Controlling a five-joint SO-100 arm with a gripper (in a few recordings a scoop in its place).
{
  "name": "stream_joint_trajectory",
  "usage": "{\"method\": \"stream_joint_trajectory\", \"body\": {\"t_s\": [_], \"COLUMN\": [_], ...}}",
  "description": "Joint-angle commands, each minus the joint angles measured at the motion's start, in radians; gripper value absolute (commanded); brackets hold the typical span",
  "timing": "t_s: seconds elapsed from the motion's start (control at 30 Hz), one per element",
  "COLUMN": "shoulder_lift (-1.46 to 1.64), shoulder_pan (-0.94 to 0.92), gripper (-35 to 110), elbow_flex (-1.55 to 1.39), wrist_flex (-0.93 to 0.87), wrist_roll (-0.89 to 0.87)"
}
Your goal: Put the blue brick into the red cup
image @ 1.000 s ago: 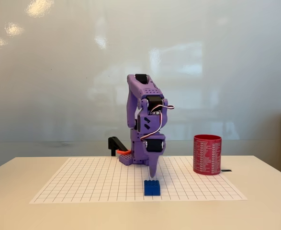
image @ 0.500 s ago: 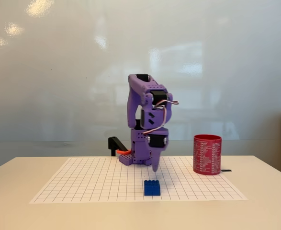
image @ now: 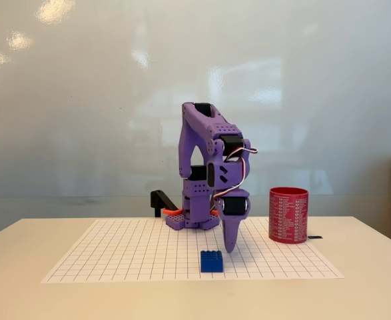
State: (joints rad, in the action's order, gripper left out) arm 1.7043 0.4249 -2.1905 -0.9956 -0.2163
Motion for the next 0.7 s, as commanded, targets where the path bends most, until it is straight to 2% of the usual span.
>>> {"method": "stream_joint_trajectory", "body": {"t_s": [0.0, 0.2, 0.23, 0.3, 0.4, 0.67], "shoulder_lift": [0.051, 0.061, 0.061, 0.054, 0.051, 0.074], "shoulder_pan": [-0.054, -0.094, -0.089, -0.078, -0.071, -0.048], "gripper": [-1, 0, 6, 35, 52, 52], "elbow_flex": [-0.028, -0.025, -0.023, -0.025, -0.031, -0.026], "wrist_flex": [0.040, 0.043, 0.038, 0.008, -0.029, -0.118], "wrist_roll": [0.015, 0.058, 0.078, 0.084, 0.074, 0.100]}}
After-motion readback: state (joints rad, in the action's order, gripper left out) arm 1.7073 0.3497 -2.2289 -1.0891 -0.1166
